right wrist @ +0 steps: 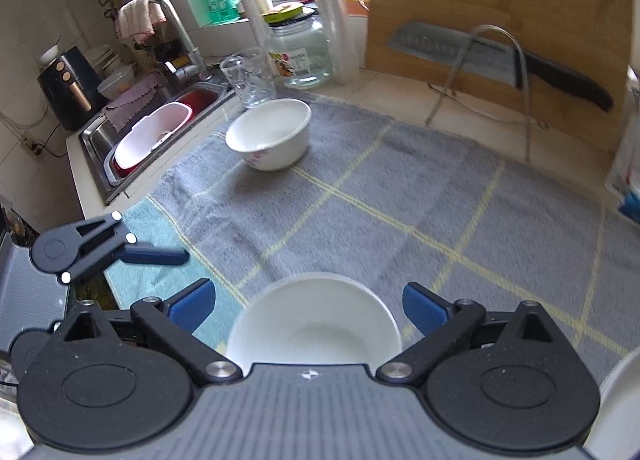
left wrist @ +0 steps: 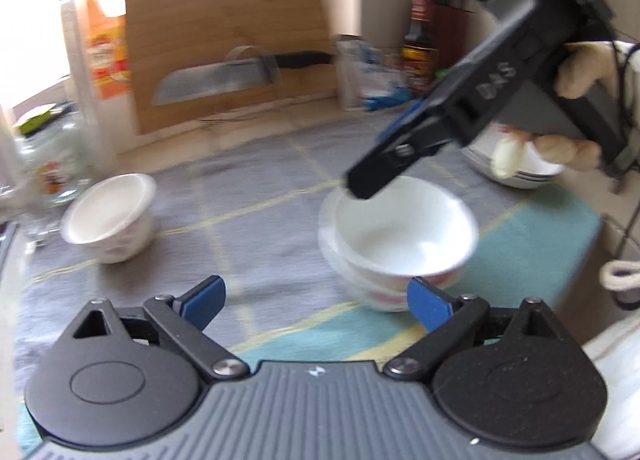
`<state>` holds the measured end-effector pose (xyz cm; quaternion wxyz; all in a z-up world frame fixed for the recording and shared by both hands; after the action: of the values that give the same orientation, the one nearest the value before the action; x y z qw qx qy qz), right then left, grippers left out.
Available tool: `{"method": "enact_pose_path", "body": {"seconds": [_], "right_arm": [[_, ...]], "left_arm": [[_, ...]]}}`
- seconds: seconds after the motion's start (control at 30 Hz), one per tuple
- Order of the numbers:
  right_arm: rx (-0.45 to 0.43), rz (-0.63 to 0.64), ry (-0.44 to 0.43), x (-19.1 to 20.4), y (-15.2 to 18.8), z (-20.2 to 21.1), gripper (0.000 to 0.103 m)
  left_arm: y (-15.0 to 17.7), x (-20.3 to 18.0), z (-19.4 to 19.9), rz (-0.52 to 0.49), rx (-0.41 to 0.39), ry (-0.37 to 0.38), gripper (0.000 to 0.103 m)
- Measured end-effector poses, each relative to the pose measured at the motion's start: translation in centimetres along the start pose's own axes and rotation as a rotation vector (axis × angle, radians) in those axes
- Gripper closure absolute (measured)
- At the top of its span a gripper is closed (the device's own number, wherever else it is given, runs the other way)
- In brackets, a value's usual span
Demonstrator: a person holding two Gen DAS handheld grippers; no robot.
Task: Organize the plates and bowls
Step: 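Move the right tool to the last pink-flower bowl on the towel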
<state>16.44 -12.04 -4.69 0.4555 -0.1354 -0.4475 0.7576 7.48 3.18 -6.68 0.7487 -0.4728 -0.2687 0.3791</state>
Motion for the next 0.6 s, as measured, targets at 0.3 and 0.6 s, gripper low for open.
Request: {"method": "enact_pose_path", "body": {"seconds": [0.3, 0.6], "right_arm": [[-0.021, 0.070, 0.022, 3.3, -4.1, -4.4, 0.000], [-0.014, 0.113, 0.043, 5.5, -7.9, -9.4, 0.000]], "left_arm": [[1.2, 8.1, -1.3, 0.071, -0.058, -0.186, 0.005], [2.2, 13.6, -4.8, 0.103, -0.087, -0.242, 0.006]]}}
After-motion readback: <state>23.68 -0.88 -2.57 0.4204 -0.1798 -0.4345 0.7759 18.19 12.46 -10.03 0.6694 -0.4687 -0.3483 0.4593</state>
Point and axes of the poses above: each gripper's, at about its wrist camera, not at the fingertips, and z roughly against the way its jaws point, x to its left, y to its underside, the point moved 2 cm from there along -z, roughly the way its jaws point, and after that the axes turned 15 degrees about -x, right-handed, at the moved point
